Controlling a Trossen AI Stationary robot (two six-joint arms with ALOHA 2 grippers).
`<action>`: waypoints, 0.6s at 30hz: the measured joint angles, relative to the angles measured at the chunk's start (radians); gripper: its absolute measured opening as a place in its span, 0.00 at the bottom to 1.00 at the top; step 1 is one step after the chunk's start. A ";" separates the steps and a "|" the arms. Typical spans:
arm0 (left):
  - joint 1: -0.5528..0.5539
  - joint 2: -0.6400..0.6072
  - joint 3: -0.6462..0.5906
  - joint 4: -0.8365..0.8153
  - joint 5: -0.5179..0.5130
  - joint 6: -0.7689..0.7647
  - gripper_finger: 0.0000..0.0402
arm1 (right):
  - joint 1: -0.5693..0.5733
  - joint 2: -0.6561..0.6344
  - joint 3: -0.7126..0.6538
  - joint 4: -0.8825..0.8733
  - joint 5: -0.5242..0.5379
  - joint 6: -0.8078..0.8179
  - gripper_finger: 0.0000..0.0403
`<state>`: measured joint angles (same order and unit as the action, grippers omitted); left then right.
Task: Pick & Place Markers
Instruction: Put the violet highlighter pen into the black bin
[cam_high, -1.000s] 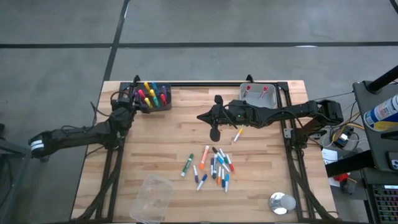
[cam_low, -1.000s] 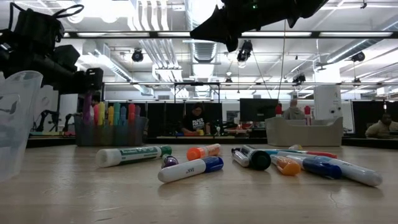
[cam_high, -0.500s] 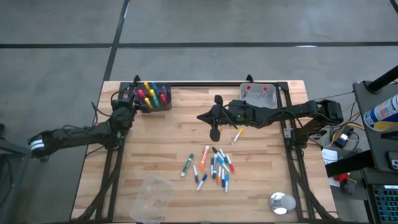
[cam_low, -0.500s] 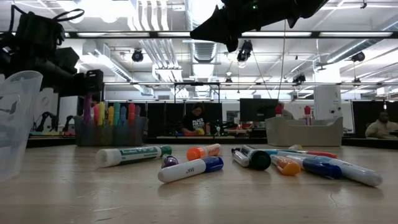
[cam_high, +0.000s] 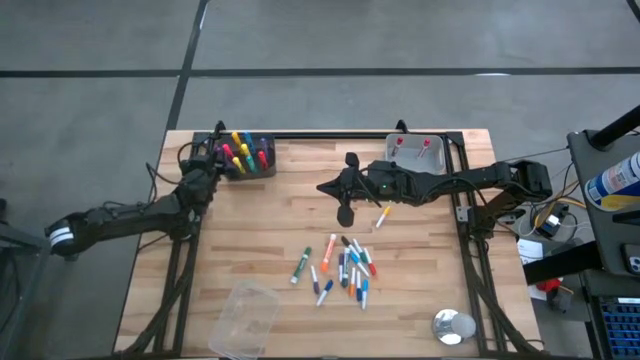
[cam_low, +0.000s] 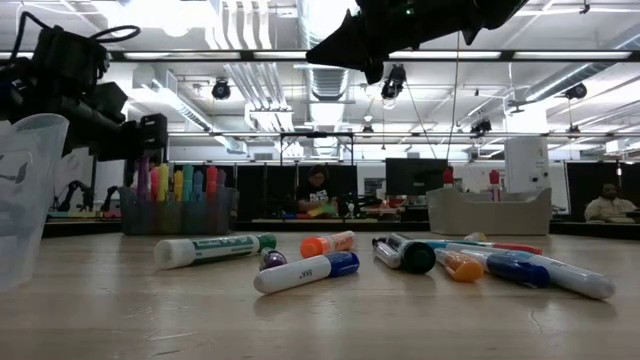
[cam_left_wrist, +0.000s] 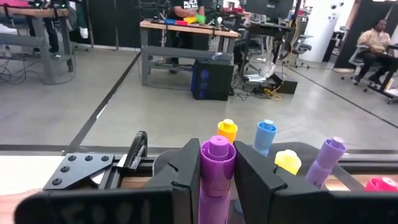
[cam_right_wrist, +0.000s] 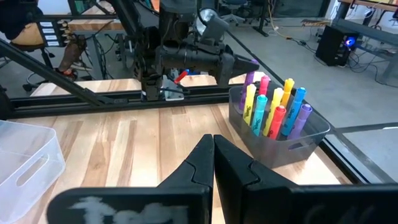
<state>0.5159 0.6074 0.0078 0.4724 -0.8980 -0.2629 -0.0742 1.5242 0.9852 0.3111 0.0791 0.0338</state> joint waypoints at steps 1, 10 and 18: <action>0.001 0.003 0.000 0.005 0.000 -0.001 0.19 | 0.000 0.000 0.000 0.000 0.000 0.000 0.02; 0.007 0.052 -0.001 0.007 0.020 -0.024 0.19 | 0.000 0.000 0.000 0.000 0.000 0.000 0.02; 0.013 0.103 -0.002 0.027 0.019 -0.028 0.19 | 0.000 0.000 0.000 0.000 0.000 0.000 0.02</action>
<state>0.5289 0.7100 0.0059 0.4995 -0.8787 -0.2905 -0.0742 1.5242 0.9852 0.3107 0.0792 0.0338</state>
